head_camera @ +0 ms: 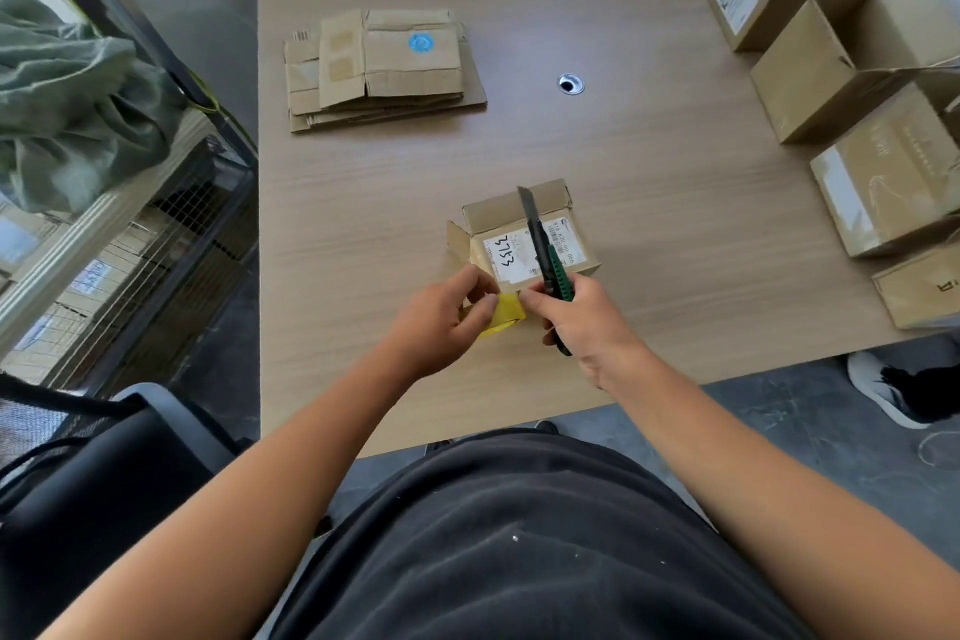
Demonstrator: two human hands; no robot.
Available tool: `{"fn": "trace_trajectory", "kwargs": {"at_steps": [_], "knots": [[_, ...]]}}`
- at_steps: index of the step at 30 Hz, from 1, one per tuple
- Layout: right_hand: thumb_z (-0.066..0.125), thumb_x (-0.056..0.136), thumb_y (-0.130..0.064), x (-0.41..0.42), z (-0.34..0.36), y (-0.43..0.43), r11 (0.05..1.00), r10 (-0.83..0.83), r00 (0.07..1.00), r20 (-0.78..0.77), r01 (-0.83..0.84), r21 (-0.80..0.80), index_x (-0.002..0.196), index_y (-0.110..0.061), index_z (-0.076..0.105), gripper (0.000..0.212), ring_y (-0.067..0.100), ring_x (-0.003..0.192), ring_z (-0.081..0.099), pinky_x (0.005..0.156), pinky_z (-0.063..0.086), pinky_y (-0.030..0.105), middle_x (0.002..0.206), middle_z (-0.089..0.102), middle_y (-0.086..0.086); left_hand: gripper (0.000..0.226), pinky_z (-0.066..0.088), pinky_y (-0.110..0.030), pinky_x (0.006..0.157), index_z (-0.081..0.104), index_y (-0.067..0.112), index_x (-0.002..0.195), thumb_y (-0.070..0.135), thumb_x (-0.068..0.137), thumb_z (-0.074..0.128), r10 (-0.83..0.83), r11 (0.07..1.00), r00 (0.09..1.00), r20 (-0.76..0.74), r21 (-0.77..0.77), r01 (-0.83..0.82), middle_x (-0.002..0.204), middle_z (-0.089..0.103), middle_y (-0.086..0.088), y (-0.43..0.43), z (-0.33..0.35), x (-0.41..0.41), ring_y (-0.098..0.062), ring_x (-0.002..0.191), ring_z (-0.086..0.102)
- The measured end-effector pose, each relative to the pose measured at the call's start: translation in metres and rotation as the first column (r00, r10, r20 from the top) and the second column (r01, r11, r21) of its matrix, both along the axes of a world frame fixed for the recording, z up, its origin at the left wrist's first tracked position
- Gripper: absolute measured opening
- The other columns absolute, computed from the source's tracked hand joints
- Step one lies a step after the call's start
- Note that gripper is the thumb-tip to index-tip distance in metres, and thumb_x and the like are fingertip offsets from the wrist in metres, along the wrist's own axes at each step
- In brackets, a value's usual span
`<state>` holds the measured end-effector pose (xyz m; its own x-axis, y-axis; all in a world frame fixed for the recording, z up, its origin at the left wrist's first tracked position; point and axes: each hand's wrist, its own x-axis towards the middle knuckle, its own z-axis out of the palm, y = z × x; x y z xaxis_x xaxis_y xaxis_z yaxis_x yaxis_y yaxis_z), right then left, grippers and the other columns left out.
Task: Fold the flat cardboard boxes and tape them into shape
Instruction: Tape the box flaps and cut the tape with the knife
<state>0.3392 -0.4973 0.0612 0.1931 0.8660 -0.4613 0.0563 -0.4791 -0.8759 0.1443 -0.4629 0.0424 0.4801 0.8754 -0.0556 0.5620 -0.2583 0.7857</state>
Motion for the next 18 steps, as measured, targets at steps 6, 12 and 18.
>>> {"fn": "trace_trajectory", "kwargs": {"at_steps": [6, 12, 18], "knots": [[0.075, 0.089, -0.013, 0.034, -0.010, 0.010, 0.995, -0.097, 0.982, -0.162, 0.095, -0.019, 0.090, -0.017, 0.071, 0.006, 0.011, 0.067, 0.058, 0.054, 0.052, 0.027, 0.087, 0.069, 0.005, 0.067, 0.050, -0.034, 0.068, 0.056, 0.027, 0.115, 0.083, 0.080, 0.040, -0.017, 0.984, 0.910, -0.414, 0.155, 0.089, 0.093, 0.057, 0.011, 0.036, 0.013, 0.012, -0.017, 0.081, 0.060], [0.077, 0.089, -0.020, 0.047, -0.056, 0.021, 0.936, -0.304, 0.915, -0.266, 0.235, -0.263, 0.087, -0.022, 0.067, 0.010, 0.017, 0.098, 0.056, 0.087, 0.041, 0.036, 0.101, 0.070, -0.004, 0.109, 0.046, -0.045, 0.104, 0.038, 0.029, 0.151, 0.098, 0.067, 0.038, -0.201, 0.966, 0.661, -0.723, -0.035, 0.256, 0.152, 0.042, -0.004, 0.080, 0.013, 0.065, -0.030, 0.127, 0.054], [0.077, 0.086, -0.010, 0.048, -0.074, 0.030, 0.924, -0.377, 0.816, -0.439, 0.299, -0.240, 0.099, -0.015, 0.066, 0.018, 0.009, 0.088, 0.062, 0.076, 0.038, 0.031, 0.088, 0.070, -0.008, 0.088, 0.029, -0.038, 0.115, 0.038, 0.032, 0.154, 0.084, 0.083, 0.045, -0.324, 0.945, 0.585, -0.744, -0.283, 0.164, 0.163, 0.034, 0.001, 0.111, 0.016, 0.080, -0.024, 0.145, 0.037]]}}
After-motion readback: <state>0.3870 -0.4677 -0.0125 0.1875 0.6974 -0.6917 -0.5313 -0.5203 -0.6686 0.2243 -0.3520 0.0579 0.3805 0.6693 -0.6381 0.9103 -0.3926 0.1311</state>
